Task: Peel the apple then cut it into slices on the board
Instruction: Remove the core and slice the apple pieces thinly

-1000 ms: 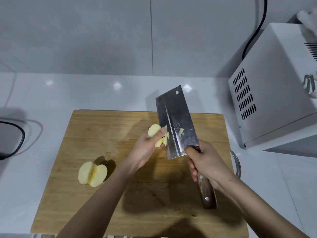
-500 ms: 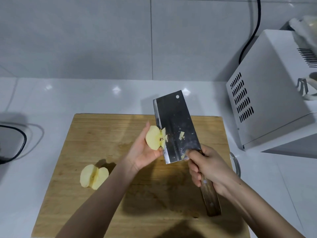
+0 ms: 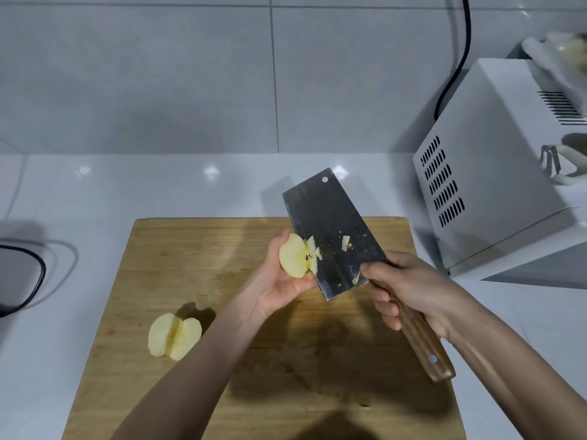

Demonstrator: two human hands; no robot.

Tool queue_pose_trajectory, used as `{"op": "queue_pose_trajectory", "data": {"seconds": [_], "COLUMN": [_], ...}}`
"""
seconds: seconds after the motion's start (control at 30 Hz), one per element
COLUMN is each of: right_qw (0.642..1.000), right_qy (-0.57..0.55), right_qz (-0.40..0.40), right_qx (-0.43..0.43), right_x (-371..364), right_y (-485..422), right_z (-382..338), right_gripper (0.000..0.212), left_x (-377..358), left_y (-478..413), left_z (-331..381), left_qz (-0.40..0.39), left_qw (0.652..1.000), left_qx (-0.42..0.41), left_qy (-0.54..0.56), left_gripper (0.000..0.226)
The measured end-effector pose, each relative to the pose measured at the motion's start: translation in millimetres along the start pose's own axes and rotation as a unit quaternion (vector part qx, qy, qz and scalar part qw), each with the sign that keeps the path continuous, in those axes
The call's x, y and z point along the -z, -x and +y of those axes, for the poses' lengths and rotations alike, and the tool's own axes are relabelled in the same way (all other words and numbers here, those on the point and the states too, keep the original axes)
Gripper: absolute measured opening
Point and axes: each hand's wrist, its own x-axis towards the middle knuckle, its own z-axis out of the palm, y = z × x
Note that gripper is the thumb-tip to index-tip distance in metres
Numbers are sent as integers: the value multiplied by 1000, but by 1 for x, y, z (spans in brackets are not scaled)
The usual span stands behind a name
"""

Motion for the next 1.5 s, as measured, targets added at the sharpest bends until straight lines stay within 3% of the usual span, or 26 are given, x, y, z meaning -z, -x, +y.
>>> {"op": "queue_pose_trajectory", "data": {"seconds": [0.1,0.23,0.37,0.47,0.57,0.67,0.83,0.9,1.07,1.2,1.37,1.5], "right_qw": [1000,996,979,942,853,808,777,768,756,737,718,713], "right_qy": [16,18,63,180,349,446,484,493,507,532,556,558], "right_qz": [5,76,141,171,212,200,217,227,241,244,248,254], "right_qx": [-3,48,136,228,326,330,338,340,338,338,337,340], "right_x": [8,26,15,-9,-24,-32,-42,-45,-43,-44,-48,-49], "right_y": [3,8,12,11,5,0,-4,-5,-4,-2,1,2], "right_z": [-7,-18,-10,13,37,54,73,75,78,79,81,80], "right_gripper": [16,28,25,18,14,11,15,20,32,28,29,30], "left_x": [9,36,41,34,31,33,42,43,46,56,54,52], "left_y": [-2,-5,-7,-9,-10,-12,-17,-17,-7,-1,5,9], "left_z": [8,20,11,2,-4,-10,-16,-18,-15,-11,-9,-7], "left_qz": [30,90,54,43,68,58,79,76,-11,-128,-128,-115], "left_qw": [999,995,997,996,991,986,974,972,980,978,973,967], "left_qx": [23,25,-4,-60,-112,-156,-186,-197,-179,-158,-159,-173], "left_qy": [-11,21,59,41,14,-30,-99,-99,-80,-55,-104,-151], "left_gripper": [46,74,87,71,63,64,108,116,103,73,58,67]}}
